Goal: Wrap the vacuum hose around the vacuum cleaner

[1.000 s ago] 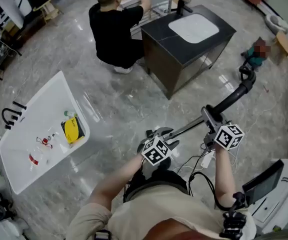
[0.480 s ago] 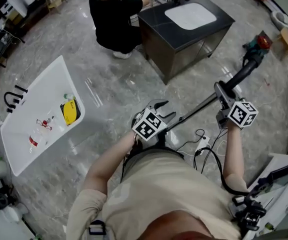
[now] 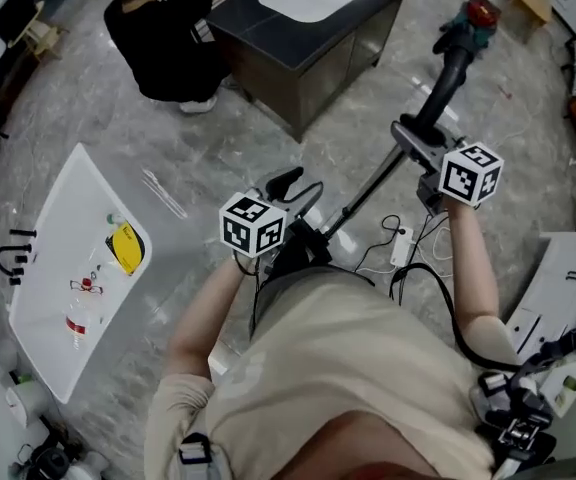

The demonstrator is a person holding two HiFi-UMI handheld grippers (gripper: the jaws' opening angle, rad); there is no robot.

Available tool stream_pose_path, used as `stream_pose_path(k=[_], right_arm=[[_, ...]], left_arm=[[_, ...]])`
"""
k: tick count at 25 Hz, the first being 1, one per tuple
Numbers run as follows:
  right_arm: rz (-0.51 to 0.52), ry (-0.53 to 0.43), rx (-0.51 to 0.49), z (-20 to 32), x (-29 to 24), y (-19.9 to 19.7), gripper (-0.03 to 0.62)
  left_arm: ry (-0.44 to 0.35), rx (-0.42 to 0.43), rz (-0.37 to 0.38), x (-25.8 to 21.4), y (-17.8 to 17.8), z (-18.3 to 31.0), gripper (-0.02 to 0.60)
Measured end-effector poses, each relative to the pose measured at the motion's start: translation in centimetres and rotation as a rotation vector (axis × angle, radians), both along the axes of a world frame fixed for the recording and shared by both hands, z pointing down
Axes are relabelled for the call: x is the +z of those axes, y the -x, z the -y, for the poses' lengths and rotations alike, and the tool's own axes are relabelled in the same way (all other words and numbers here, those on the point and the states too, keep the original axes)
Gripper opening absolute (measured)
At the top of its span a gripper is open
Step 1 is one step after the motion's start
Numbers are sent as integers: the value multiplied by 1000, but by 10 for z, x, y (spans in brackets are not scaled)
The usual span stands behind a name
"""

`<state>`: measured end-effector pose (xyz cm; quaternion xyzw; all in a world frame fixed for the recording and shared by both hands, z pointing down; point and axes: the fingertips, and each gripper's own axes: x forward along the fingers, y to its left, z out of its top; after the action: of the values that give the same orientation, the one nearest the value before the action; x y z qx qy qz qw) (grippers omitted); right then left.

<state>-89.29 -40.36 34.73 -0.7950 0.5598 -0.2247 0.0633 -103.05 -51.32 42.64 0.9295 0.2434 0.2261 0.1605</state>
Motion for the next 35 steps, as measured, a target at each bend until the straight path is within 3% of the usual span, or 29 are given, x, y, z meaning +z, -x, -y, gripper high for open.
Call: stream_pose_path(k=[2,8,15,17,19,26,33,35], right_arm=[[-4,8,-2,6,-2,-5,126],[-17,71,48,22,-3,-37,126],[-54,189,55,62,-2,-63,127],[-68,226,50,72,1,-69,127],[-71,251,56,79,3,-74,127],[-100,248,19,95,0,-85,127],[-102,153,7,73,-8,-120,129],[-100,120,1,55,-11,-132,129]], left_arm=[[-41,79,-15,1,-8,-8,219],[-30,236,-19,19,-53,-15,219],[-154,562,-12,60,-103,-48,225],[-154,643,-32,62,-121,-61,351],[-179,702,-53,63,-137,-75,396],[-384,774,-139,82,-195,-106,417],[-454,782,-120,89,-241,-131,412],[-453,796,-113,89,-248,-150,367]])
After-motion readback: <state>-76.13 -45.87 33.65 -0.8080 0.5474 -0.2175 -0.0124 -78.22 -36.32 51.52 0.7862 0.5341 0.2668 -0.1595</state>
